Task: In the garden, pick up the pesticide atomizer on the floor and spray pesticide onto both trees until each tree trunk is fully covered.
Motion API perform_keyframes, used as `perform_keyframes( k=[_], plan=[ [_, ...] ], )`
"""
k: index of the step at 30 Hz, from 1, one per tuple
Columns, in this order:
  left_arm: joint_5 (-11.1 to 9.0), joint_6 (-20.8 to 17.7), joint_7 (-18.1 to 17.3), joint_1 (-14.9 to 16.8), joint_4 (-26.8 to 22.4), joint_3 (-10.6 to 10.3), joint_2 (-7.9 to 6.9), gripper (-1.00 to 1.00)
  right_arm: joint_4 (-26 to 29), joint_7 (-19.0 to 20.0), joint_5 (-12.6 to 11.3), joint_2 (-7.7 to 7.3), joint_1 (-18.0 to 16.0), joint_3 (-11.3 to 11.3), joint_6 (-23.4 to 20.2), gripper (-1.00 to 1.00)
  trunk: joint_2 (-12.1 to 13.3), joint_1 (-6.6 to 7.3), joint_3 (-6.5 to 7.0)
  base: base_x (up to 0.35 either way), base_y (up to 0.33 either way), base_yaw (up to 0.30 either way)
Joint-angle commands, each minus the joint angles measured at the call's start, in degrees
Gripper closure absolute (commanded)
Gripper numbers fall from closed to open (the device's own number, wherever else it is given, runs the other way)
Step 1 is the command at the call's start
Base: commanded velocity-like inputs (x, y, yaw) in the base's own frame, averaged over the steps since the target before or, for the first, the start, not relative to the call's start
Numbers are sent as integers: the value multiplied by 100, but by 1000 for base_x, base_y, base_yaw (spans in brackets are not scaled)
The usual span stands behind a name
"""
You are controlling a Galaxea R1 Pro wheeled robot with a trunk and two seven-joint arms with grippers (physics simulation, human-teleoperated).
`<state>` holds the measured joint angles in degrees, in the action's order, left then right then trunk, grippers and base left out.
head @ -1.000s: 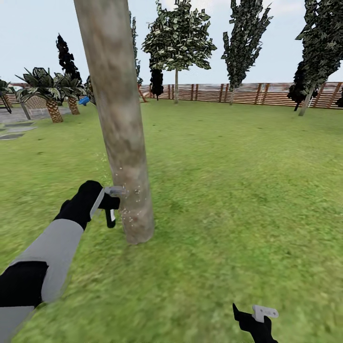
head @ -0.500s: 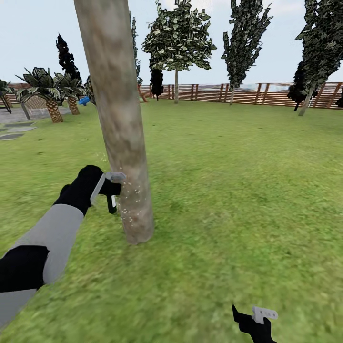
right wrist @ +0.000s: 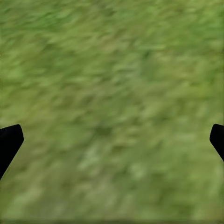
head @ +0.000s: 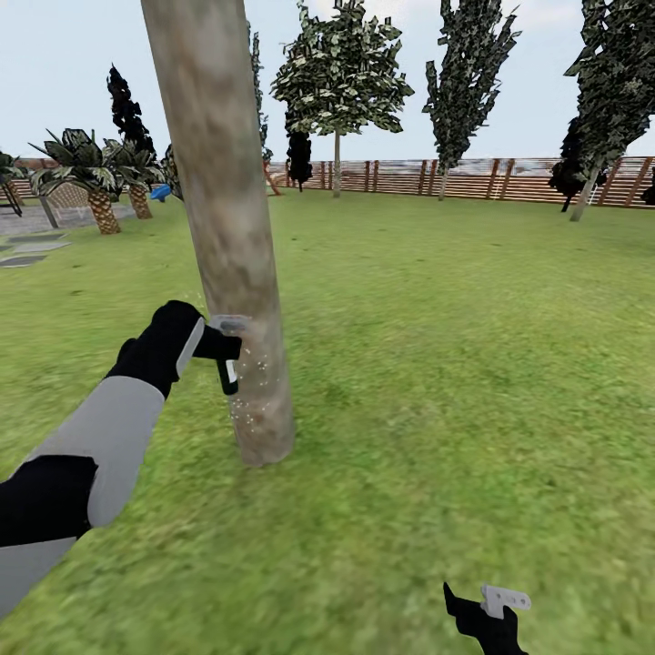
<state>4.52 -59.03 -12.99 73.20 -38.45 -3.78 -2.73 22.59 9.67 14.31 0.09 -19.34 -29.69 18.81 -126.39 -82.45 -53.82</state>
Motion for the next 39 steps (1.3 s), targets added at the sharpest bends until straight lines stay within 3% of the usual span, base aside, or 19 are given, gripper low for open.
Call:
perform_keyframes(
  k=[1,6,10,15,18,24,28,29,30,31,32,35,39],
  plan=[
    [-22,-2,-1,7,2,0,-27,100,0,0,1,0,0,-1,0,-100,0,0,0,0,0,0],
    [-22,-3,-9,3,4,4,-309,100,0,0,-1,0,0,-1,0,-100,0,0,0,0,0,0],
    [-15,18,-11,-175,4,-13,-331,100,0,0,0,0,0,3,0,-100,0,0,0,0,0,0],
    [11,121,-15,-958,-5,13,-282,100,0,0,1,0,0,4,0,-100,0,0,0,0,0,0],
    [23,269,22,-1264,-3,22,-268,100,0,0,1,0,0,1,0,-100,0,0,0,0,0,0],
    [4,1141,122,-1753,94,37,-190,100,0,3,-1,0,0,4,6,-100,0,0,0,0,0,0],
    [-11,1804,759,-1815,763,67,68,100,0,12,-5,0,0,7,1,-100,0,0,0,0,0,0],
    [-47,2024,1042,-1817,938,80,131,100,0,18,-7,0,0,7,1,-100,0,0,0,0,0,0],
    [-226,2374,1444,-1818,1213,120,211,100,0,31,-6,0,0,7,0,-100,0,0,0,0,0,0],
    [-392,2514,1591,-1818,1363,146,229,100,0,37,-2,0,0,7,0,-100,0,0,0,0,0,0],
    [-874,2768,1723,-2008,1680,171,232,100,0,43,1,0,0,7,1,-100,0,0,0,0,0,0],
    [-962,3213,1711,-2265,1755,168,244,100,0,37,4,0,0,8,2,-100,0,0,0,0,0,0],
    [-974,3290,1672,-2314,1769,167,240,100,0,29,1,0,0,7,1,-100,0,0,0,0,0,0]
  ],
)
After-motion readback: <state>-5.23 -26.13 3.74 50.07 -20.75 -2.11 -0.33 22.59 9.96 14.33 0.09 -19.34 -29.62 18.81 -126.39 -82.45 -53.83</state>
